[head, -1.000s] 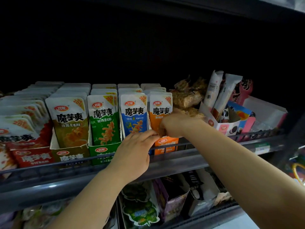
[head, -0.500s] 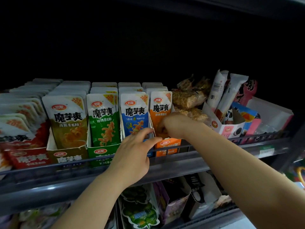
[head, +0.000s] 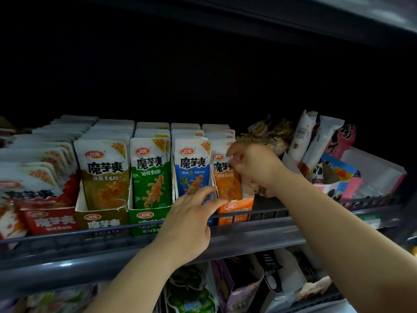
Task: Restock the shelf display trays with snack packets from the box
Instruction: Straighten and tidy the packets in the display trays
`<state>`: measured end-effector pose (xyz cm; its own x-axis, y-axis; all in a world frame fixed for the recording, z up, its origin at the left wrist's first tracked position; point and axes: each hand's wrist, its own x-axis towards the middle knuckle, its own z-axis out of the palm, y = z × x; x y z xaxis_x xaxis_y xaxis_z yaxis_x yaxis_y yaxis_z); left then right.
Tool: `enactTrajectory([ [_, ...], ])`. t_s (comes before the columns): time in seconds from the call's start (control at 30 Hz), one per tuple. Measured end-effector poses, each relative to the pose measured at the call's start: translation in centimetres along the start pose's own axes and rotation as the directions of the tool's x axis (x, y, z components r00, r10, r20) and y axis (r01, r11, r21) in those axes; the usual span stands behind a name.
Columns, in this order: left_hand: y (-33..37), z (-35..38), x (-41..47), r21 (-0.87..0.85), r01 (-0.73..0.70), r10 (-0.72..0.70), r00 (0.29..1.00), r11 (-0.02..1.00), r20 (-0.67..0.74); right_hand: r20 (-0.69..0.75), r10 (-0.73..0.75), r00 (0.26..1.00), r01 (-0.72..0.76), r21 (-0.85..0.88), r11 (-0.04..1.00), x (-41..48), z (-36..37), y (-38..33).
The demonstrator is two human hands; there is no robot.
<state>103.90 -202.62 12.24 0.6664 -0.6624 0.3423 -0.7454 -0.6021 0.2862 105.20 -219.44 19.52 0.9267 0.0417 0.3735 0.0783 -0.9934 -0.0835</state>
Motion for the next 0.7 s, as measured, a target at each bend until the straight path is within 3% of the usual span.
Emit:
enactTrajectory([
  [0.07,0.1,0.0,0.0,0.002,0.001,-0.001,1.0,1.0,-0.006,-0.104,-0.028,0.994,0.032,0.034,0.999,0.5,0.2,0.2],
  [0.23,0.1,0.0,0.0,-0.004,0.006,-0.006,1.0,1.0,0.005,0.161,-0.01,0.987,0.026,-0.102,0.994,1.6,1.8,-0.1],
  [0.7,-0.1,0.2,0.0,0.016,0.001,-0.001,1.0,1.0,-0.009,0.093,0.078,0.993,-0.083,0.05,0.995,4.5,1.0,-0.3],
])
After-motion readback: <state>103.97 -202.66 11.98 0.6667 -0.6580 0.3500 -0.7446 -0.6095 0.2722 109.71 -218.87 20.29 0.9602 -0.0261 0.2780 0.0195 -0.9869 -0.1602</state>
